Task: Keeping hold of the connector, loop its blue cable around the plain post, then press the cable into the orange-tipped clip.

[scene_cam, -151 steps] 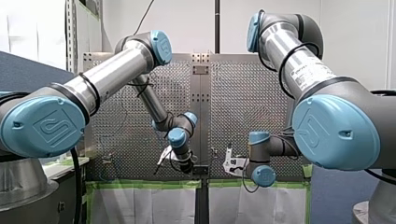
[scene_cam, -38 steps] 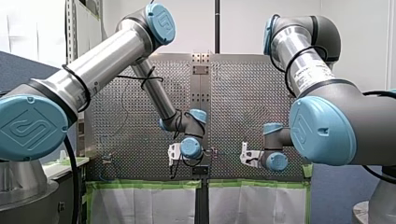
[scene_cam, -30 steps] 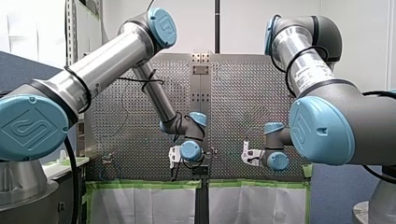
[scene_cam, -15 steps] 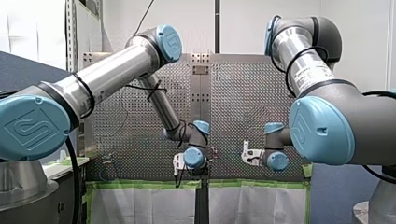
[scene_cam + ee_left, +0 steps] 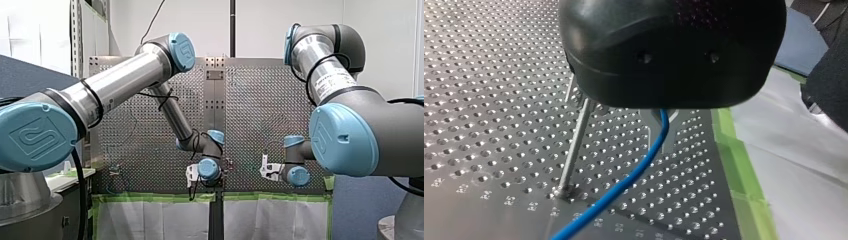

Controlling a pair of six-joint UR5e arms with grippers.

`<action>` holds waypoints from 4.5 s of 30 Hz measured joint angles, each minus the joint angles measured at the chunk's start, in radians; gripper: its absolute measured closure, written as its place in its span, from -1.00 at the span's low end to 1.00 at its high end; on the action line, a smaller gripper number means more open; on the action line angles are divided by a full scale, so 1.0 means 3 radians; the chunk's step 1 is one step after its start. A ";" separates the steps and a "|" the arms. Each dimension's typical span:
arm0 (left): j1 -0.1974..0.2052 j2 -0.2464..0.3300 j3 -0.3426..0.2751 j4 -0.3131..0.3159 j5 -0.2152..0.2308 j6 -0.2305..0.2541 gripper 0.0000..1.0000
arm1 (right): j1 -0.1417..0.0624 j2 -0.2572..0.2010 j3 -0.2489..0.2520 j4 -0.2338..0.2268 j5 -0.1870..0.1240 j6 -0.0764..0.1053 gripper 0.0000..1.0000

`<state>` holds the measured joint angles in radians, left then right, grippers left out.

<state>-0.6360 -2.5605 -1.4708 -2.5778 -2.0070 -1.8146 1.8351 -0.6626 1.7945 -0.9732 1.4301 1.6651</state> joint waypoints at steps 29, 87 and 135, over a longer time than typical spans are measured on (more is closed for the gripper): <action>0.0145 -0.0009 0.0173 -0.0047 0.0201 0.0061 1.00 | -0.0055 0.0019 -0.0144 0.0021 -0.0001 -0.0012 0.97; 0.0403 -0.0134 0.0423 -0.0172 0.0308 0.0107 1.00 | -0.0200 0.0339 -0.0650 0.0320 0.0017 -0.0017 0.97; 0.0435 -0.0129 0.0588 -0.0510 0.0072 0.0284 -0.07 | -0.0303 0.0344 -0.0927 0.0423 -0.0031 0.0006 0.97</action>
<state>-0.5054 -2.5992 -1.2943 -2.7308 -1.9853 -1.7295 1.7442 -0.5595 1.5165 -0.8463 1.4207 1.6668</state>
